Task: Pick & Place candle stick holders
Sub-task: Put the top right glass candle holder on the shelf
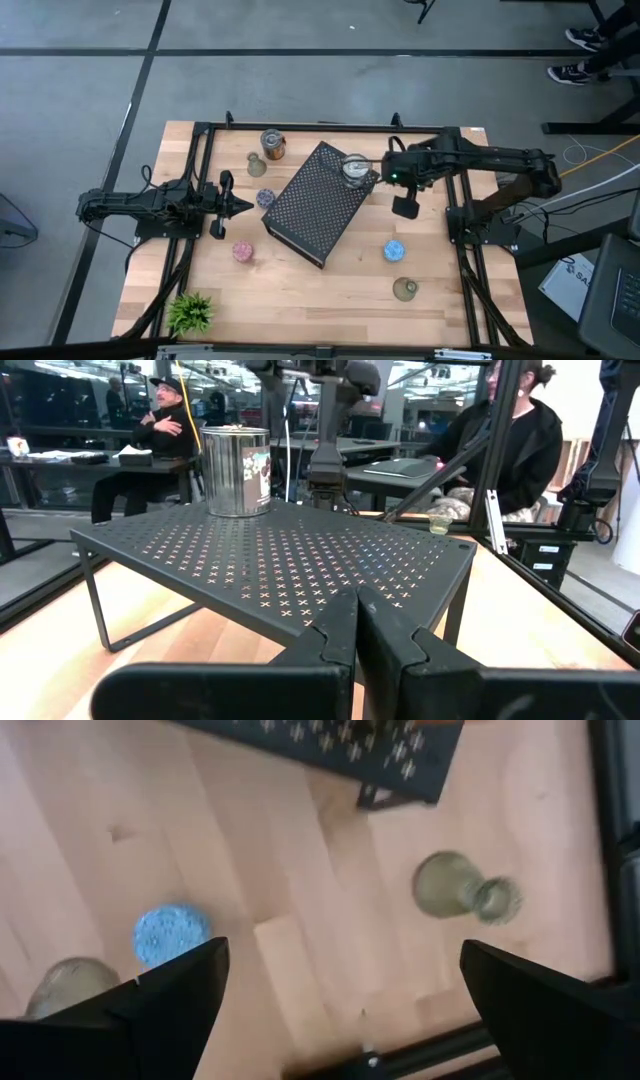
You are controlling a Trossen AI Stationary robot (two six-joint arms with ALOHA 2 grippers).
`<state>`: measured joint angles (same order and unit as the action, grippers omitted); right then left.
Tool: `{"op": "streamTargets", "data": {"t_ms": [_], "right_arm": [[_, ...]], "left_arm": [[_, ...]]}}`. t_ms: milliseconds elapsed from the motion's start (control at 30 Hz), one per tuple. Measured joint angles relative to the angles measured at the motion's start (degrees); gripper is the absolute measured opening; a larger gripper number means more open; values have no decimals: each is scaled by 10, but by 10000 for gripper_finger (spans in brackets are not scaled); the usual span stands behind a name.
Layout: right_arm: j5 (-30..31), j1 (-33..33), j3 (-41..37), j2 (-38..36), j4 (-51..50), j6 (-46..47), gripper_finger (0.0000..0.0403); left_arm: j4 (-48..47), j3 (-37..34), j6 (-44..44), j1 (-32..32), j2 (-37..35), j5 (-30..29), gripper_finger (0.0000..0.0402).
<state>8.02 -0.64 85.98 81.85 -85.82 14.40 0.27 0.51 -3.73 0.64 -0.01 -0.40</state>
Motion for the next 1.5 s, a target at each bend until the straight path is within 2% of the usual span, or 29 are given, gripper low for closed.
{"op": "streamTargets", "data": {"t_ms": [233,333,500,833,1100,1500], "right_arm": [[-18,7,-73,-37,20,24,399],[-18,-11,-89,-51,22,32,399],[7,-63,-91,-55,23,32,399],[8,-200,-91,-55,42,23,399],[8,-294,-91,-28,75,44,399],[-11,-366,-91,45,111,47,399]], "left_arm": [[0,0,0,0,0,0,2],[0,0,0,0,0,0,2],[0,0,0,0,0,0,2],[0,0,0,0,0,0,2],[0,0,0,0,0,0,2],[0,0,0,0,0,0,2]]}}
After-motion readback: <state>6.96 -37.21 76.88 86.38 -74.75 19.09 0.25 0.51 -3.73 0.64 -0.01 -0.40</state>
